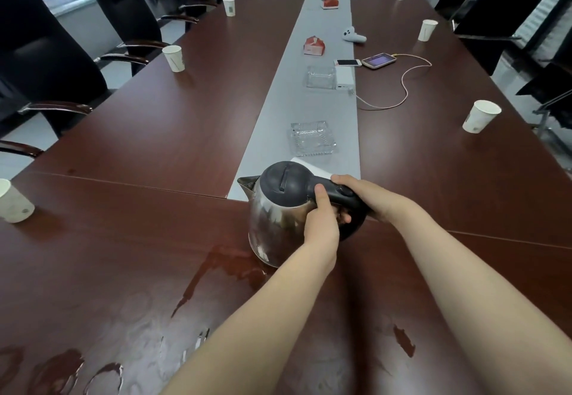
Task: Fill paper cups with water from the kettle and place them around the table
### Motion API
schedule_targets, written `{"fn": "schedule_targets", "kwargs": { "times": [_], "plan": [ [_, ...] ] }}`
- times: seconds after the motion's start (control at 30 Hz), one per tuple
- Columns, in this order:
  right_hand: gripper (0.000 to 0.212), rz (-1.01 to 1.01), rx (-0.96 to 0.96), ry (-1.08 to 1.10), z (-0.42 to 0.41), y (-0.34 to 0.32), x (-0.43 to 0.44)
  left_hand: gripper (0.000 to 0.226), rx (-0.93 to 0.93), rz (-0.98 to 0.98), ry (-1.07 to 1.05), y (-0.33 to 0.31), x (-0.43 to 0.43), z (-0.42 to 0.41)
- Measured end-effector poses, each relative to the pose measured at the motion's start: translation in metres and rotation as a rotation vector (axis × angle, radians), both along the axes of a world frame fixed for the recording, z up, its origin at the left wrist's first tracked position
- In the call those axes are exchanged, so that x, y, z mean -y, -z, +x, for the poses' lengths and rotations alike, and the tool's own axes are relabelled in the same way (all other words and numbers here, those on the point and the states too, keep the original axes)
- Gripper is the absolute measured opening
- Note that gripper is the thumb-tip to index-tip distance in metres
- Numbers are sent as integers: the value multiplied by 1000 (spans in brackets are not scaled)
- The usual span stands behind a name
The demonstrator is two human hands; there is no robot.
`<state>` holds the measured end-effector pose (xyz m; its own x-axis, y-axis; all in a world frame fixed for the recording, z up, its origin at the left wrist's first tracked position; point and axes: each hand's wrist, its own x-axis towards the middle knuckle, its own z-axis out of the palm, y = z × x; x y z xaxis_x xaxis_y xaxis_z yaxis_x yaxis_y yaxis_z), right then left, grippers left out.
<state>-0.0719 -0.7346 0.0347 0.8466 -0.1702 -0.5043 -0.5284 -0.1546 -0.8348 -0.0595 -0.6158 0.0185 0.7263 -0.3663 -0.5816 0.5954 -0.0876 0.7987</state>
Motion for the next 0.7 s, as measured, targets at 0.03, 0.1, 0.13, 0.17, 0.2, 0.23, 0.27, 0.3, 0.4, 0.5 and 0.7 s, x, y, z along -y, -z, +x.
{"fn": "schedule_targets", "kwargs": {
  "times": [0.03, 0.1, 0.13, 0.17, 0.2, 0.23, 0.27, 0.3, 0.4, 0.5, 0.7],
  "plan": [
    [55, -2, -8, 8, -1, -3, -1, 63, -10, 16, 29, -3, -2, 1],
    [61, -40, -22, 44, -5, -10, -3, 63, -5, 36, 86, -7, -6, 1],
    [63, -79, -34, 51, -7, -15, -5, 64, 13, 39, 101, -12, -9, -1],
    [62, -119, -48, 51, -9, -22, -8, 65, 38, 46, 103, -16, -12, -2],
    [59, -164, -61, 49, -11, -27, -11, 67, 58, 70, 108, -19, -14, -3],
    [55, -213, -66, 51, -13, -32, -13, 69, 87, 97, 116, -22, -18, -3],
    [52, -259, -68, 53, -16, -36, -15, 71, 101, 113, 131, -28, -21, -3],
    [47, -282, -62, 43, -19, -40, -17, 72, 107, 126, 160, -33, -26, -5],
    [30, -254, -33, 40, -33, -48, -25, 67, 109, 158, 250, -52, -43, -14],
    [44, -326, 12, 24, -49, -61, -38, 65, 142, 166, 283, -64, -61, -23],
    [49, -280, 107, 128, -81, -79, -77, 54, 243, 104, 268, -94, -113, -39]
  ]
}}
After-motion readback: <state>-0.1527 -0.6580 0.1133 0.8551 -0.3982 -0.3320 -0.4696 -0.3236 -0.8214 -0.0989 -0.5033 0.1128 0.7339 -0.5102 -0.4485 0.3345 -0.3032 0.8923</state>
